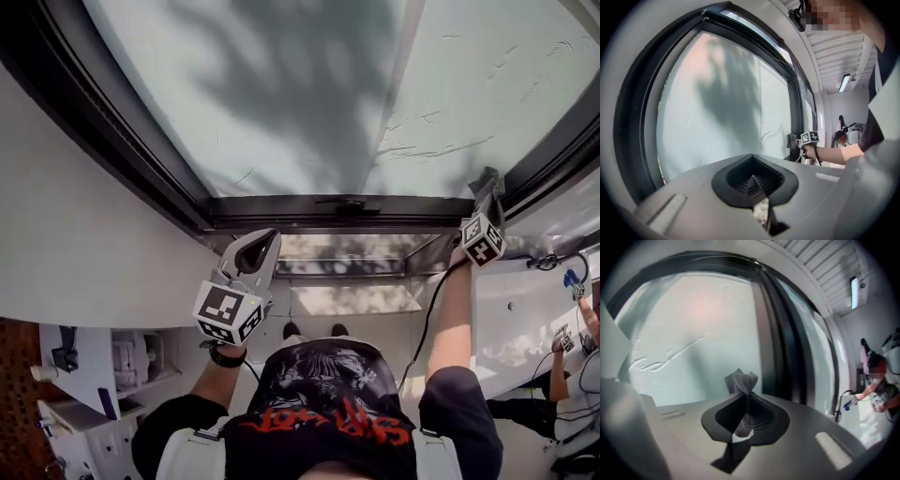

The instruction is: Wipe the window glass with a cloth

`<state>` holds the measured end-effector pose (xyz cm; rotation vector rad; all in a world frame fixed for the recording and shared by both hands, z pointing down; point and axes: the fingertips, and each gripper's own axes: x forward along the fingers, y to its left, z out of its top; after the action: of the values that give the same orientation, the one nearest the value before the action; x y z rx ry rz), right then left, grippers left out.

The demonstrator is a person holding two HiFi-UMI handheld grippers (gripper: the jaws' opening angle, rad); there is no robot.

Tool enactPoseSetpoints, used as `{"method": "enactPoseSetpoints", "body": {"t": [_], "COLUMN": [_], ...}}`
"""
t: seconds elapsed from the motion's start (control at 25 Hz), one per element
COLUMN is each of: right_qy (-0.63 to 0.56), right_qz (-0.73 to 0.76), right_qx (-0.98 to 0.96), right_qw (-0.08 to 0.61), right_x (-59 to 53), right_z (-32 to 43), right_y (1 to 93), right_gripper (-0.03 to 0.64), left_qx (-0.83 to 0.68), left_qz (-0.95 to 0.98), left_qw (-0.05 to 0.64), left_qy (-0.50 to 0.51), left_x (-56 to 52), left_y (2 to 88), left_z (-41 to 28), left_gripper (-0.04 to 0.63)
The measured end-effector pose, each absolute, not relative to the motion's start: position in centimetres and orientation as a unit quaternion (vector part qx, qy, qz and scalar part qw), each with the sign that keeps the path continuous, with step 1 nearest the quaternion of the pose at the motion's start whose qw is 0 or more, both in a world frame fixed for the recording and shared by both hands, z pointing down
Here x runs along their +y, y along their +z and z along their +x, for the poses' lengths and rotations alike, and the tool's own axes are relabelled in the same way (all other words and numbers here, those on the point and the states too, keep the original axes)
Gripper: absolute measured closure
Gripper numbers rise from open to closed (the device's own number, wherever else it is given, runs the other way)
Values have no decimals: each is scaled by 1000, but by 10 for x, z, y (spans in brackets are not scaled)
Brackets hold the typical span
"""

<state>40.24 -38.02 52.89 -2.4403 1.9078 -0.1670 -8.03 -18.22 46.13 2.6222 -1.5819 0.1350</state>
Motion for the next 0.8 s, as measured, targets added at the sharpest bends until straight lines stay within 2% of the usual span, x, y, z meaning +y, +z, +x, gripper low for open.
{"method": "enactPoseSetpoints", "body": {"t": [0.08, 0.16, 0.24, 0.36, 0.48, 0.56, 0.68, 0.8], "right_qy": [-59, -47, -26, 7, -15, -28, -17, -26], "right_qz": [-812, -793, -733, -579, -393, -299, -228, -263], "right_qx": [580, 606, 678, 813, 917, 953, 973, 963], "right_qw": [28, 38, 48, 63, 64, 51, 10, -46], "right_x": [-371, -362, -354, -325, -275, -247, -235, -265], "right_z": [430, 403, 326, 150, -30, -121, -209, -233], "right_y": [522, 514, 508, 500, 500, 504, 511, 531], "right_gripper": [589, 589, 589, 589, 589, 589, 589, 589], "left_qx": [-498, -493, -498, -509, -529, -564, -613, -635], "left_qz": [865, 869, 866, 860, 848, 825, 788, 771], "left_qw": [41, 43, 43, 33, 16, 10, 13, 27], "left_qy": [38, 32, 27, 21, -1, -30, -56, -50], "left_x": [-183, -183, -183, -181, -173, -163, -149, -137], "left_y": [459, 456, 452, 442, 422, 407, 400, 412], "left_z": [-69, -66, -69, -78, -92, -109, -135, -156], "left_gripper": [606, 606, 606, 606, 606, 606, 606, 606]}}
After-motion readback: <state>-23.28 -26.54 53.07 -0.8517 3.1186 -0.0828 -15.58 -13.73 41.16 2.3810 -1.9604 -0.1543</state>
